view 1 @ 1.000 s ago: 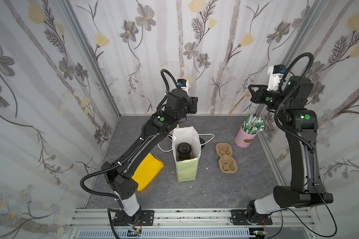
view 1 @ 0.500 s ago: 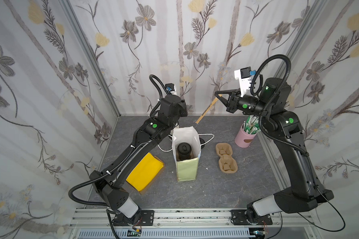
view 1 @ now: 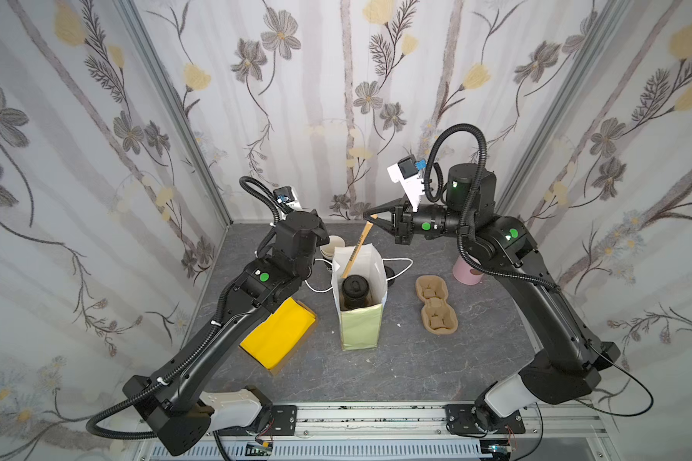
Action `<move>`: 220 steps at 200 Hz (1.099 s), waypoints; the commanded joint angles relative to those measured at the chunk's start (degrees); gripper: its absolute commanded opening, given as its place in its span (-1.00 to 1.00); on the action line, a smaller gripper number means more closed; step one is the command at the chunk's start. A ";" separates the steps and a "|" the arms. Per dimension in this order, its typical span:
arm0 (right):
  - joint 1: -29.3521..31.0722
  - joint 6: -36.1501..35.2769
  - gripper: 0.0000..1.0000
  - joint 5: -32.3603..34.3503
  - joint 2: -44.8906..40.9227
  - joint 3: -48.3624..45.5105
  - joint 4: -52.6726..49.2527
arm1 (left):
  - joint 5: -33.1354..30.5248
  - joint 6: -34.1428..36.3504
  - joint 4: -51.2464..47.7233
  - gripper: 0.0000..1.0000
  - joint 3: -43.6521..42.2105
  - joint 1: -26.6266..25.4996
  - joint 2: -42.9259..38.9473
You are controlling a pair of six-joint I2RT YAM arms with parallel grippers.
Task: Pack the takeout coffee
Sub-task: 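Carry the stirrer into the white bag while the left gripper moves over the napkins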
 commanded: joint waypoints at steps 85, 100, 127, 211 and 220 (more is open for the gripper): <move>4.45 -6.51 -1.00 1.54 3.91 -1.70 -13.48 | -3.16 -2.93 1.18 -0.15 -13.88 1.64 -11.14; 4.62 -6.66 -1.00 -0.18 4.51 -2.01 -14.10 | -4.28 -4.31 1.01 -0.18 -15.60 1.80 -12.35; 4.80 -6.83 -1.00 -3.07 4.86 -3.79 -14.83 | -3.96 -6.00 0.57 -0.19 -17.44 3.24 -12.93; 5.52 -8.56 -0.94 1.12 3.01 -13.21 -13.79 | 1.44 -13.61 -7.51 -0.17 -17.51 8.08 -9.57; 5.59 -8.76 -0.92 0.91 2.84 -14.00 -13.48 | 2.73 -14.49 -8.35 -0.17 -17.45 9.11 -9.09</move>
